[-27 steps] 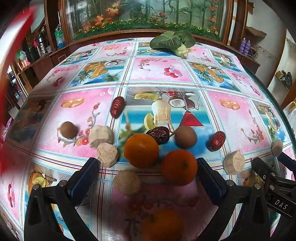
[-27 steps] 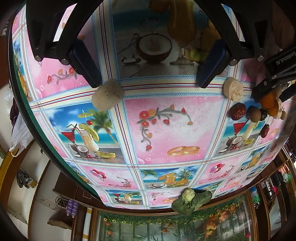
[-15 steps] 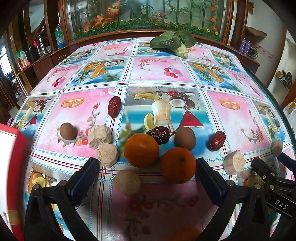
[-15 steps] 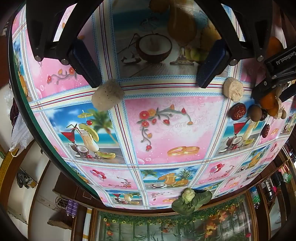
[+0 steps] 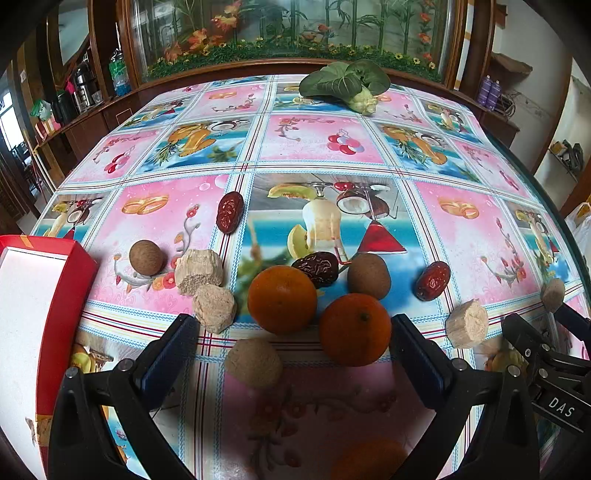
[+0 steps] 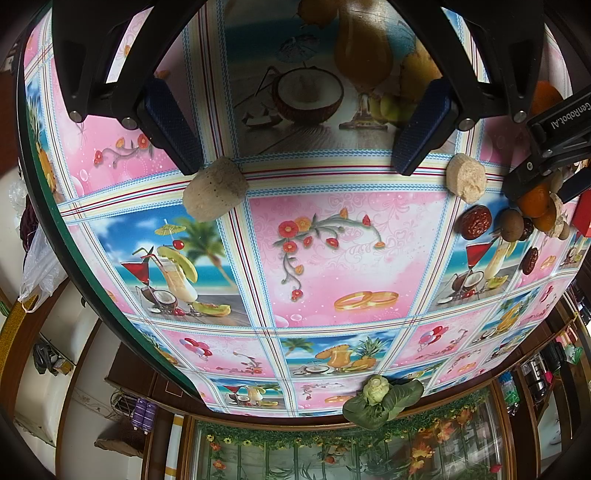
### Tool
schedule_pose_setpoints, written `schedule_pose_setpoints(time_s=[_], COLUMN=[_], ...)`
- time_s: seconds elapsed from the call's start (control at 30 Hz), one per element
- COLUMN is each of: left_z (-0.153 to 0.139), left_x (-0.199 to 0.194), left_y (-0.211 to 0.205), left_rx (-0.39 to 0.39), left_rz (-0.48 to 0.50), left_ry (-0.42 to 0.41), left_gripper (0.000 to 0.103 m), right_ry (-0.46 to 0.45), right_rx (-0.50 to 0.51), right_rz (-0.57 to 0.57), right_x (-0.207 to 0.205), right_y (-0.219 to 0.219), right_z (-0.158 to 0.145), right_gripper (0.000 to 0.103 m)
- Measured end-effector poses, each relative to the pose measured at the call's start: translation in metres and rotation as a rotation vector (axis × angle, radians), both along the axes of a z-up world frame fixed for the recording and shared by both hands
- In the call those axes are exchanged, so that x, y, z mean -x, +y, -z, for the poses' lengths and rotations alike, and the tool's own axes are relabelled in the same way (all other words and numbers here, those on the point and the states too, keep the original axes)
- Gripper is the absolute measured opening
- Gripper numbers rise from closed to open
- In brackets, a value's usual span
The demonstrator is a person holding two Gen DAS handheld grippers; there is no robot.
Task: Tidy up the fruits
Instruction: 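Move the right tool toward an orange while the left tool approaches another orange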
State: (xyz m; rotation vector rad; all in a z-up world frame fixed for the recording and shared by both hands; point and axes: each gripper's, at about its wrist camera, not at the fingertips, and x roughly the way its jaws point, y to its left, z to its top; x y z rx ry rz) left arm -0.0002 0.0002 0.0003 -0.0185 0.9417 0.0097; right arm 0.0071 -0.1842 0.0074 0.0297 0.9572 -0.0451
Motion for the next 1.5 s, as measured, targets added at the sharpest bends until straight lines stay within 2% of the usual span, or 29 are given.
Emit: schedule_pose_setpoints(time_s=[0.37, 0.47, 0.53, 0.67, 0.73, 0.83, 0.97, 1.13, 1.3, 1.37, 1.43, 1.5], left_z=[0.0, -0.002, -0.006, -0.029, -0.044, -0.06, -0.074, -0.08, -0.074, -0.072, -0.07, -0.069], left_x=[0.0, 0.001, 0.012, 0.045, 0.066, 0.094, 0.125, 0.141, 0.13, 0.13, 0.13, 0.129], left_y=[0.0, 0.004, 0.009, 0.015, 0.026, 0.039, 0.057, 0.067, 0.048, 0.046, 0.046, 0.046], left_rx=[0.0, -0.004, -0.005, -0.106, -0.145, -0.16, -0.175, -0.094, -0.107, -0.098, -0.102, -0.103], left_rz=[0.0, 0.0, -0.01, 0.003, 0.002, 0.003, -0.003, -0.013, 0.056, 0.06, 0.053, 0.04], left_ry=[0.005, 0.04, 0.04, -0.061, -0.13, -0.199, -0.252, -0.309, -0.245, -0.233, -0.229, -0.224], left_gripper=[0.102, 0.102, 0.102, 0.102, 0.102, 0.102, 0.102, 0.103, 0.103, 0.103, 0.103, 0.102], right_ry=[0.0, 0.006, -0.049, -0.206, -0.253, -0.298, -0.3, -0.244, -0.205, -0.208, -0.221, -0.212], right_rx=[-0.002, -0.02, -0.02, 0.015, 0.004, -0.038, -0.041, -0.073, -0.095, -0.134, -0.198, -0.218], right_rz=[-0.005, -0.054, -0.104, -0.156, -0.173, -0.198, -0.229, -0.206, -0.164, -0.145, -0.162, -0.219], right_x=[0.004, 0.01, 0.025, 0.062, 0.078, 0.096, 0.111, 0.11, 0.094, 0.087, 0.082, 0.075], right_y=[-0.001, 0.003, 0.004, 0.003, -0.002, -0.01, -0.024, -0.043, -0.047, -0.051, -0.047, -0.031], right_z=[0.001, -0.004, -0.018, -0.051, -0.062, -0.074, -0.076, -0.063, -0.057, -0.059, -0.062, -0.065], right_gripper=[0.103, 0.103, 0.103, 0.103, 0.103, 0.103, 0.103, 0.103, 0.103, 0.102, 0.101, 0.101])
